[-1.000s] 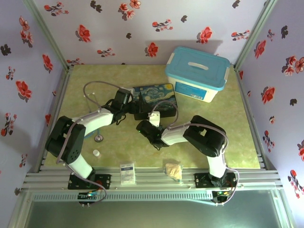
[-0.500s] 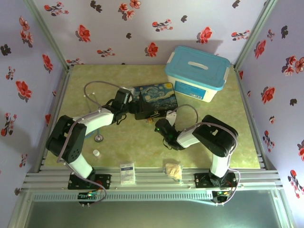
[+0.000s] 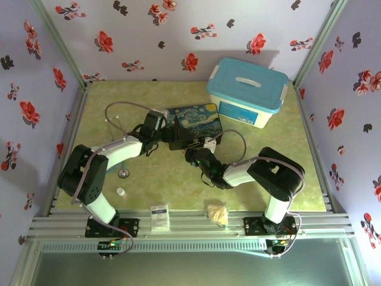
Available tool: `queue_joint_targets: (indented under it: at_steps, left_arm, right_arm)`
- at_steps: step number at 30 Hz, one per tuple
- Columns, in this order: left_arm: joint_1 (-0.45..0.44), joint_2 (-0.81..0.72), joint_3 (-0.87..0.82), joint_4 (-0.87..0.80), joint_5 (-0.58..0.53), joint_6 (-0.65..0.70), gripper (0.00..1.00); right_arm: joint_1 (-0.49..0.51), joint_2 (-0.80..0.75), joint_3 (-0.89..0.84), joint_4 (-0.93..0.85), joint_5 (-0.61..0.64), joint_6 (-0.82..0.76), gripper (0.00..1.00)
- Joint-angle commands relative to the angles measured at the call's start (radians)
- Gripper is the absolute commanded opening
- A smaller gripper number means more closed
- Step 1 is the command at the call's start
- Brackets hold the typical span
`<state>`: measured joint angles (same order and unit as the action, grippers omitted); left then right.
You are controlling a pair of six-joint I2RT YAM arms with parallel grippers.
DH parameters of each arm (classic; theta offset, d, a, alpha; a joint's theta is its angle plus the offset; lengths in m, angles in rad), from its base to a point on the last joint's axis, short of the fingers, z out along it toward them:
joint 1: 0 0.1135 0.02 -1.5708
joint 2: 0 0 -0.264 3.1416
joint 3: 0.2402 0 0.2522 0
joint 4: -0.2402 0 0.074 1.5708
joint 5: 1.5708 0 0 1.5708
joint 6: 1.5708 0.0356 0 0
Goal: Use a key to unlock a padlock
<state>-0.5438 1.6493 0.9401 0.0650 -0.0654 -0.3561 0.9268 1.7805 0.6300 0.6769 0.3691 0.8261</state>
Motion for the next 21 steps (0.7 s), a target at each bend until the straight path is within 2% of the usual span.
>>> queue_joint_targets:
  at_steps: [1, 4, 12, 14, 21]
  left_arm:
    - [0.017, 0.009, -0.012, -0.122, -0.020, 0.025, 0.69]
    - [0.017, 0.012, -0.020, -0.116, -0.016, 0.023, 0.69]
    - [0.018, 0.012, -0.027, -0.105, -0.011, 0.020, 0.69]
    - [0.018, 0.015, -0.026, -0.105, -0.011, 0.022, 0.69]
    - [0.018, 0.017, -0.020, -0.104, -0.009, 0.016, 0.69]
  right_arm:
    - [-0.001, 0.048, 0.046, -0.041, -0.029, -0.007, 0.60]
    - [0.000, 0.077, 0.089, -0.106, -0.029, 0.005, 0.59]
    - [0.000, 0.148, 0.110, -0.083, -0.029, 0.043, 0.57]
    - [0.000, 0.162, 0.126, -0.096, -0.061, 0.048, 0.56]
    - [0.004, 0.193, 0.174, -0.225, -0.049, 0.105, 0.50]
